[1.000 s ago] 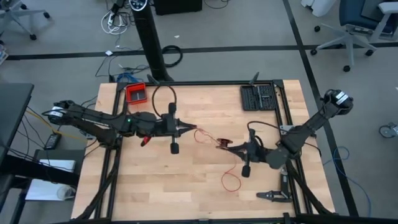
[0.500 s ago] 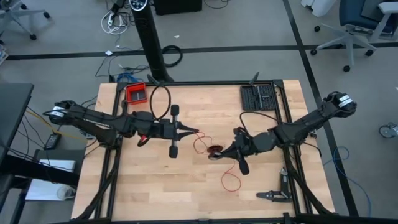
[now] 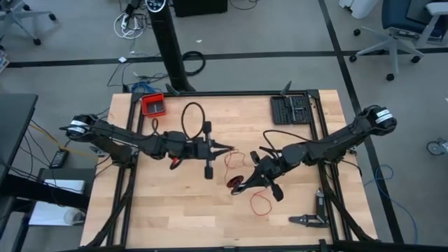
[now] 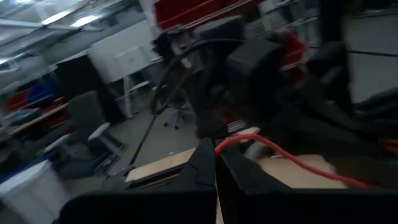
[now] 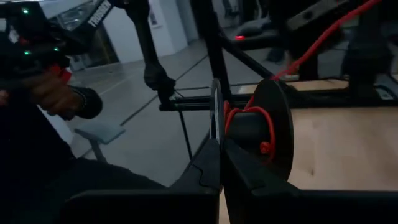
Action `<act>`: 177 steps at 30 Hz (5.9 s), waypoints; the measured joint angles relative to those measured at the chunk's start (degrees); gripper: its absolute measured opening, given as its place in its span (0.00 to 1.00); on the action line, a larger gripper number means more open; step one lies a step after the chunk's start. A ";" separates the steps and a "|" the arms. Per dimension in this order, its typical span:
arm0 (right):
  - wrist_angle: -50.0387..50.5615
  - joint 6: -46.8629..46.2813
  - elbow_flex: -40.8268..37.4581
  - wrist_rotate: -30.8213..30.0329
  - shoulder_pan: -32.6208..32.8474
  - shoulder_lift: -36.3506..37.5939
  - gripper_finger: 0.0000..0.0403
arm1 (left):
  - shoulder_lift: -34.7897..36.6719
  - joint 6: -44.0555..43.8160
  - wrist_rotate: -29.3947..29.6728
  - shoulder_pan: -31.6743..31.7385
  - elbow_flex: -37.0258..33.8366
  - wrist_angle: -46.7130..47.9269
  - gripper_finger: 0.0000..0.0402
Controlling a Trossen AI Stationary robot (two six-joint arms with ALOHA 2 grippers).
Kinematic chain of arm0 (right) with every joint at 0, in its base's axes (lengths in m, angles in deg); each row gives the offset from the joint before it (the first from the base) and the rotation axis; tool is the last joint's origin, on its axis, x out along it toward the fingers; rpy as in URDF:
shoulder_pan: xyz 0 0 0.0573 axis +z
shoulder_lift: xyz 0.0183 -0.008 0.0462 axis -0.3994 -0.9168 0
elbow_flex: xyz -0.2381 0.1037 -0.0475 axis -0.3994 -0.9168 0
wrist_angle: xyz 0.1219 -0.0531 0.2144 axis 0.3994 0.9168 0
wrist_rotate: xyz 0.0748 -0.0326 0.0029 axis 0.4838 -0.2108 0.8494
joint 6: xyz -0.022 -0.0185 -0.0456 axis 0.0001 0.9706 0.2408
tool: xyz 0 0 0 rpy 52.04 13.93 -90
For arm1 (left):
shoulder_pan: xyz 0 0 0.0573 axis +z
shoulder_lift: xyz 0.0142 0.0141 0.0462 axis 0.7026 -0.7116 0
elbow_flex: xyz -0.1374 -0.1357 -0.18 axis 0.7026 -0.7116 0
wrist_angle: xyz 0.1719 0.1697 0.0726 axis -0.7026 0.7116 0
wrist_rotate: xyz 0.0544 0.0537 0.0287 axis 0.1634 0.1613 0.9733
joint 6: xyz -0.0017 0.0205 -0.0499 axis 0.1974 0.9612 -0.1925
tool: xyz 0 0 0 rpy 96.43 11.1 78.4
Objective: Coil cords
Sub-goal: Coil the red wire onto the spool
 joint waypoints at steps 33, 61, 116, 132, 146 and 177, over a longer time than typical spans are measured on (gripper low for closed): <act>-14.34 1.24 -0.02 12.98 -1.50 -5.61 0.00 | -0.38 -14.04 5.80 0.94 2.27 3.71 0.18; -22.18 0.67 -0.02 20.89 -2.66 -5.59 0.01 | -0.79 -19.56 -1.08 4.98 2.25 9.61 0.03; -15.05 22.20 -0.02 4.34 -3.01 3.79 0.01 | 1.56 -22.73 -3.89 -0.82 2.23 12.24 0.20; -14.76 30.30 -0.02 -7.10 -1.28 3.92 0.01 | 2.02 -19.76 1.78 -4.59 2.23 9.61 0.20; -13.64 30.78 -0.02 -10.38 -0.96 3.90 0.01 | 2.01 -18.67 1.94 -4.68 2.23 5.69 0.20; -13.01 29.60 -0.02 -13.08 -0.67 3.85 0.01 | 1.99 -14.81 1.49 -5.42 2.23 1.81 0.16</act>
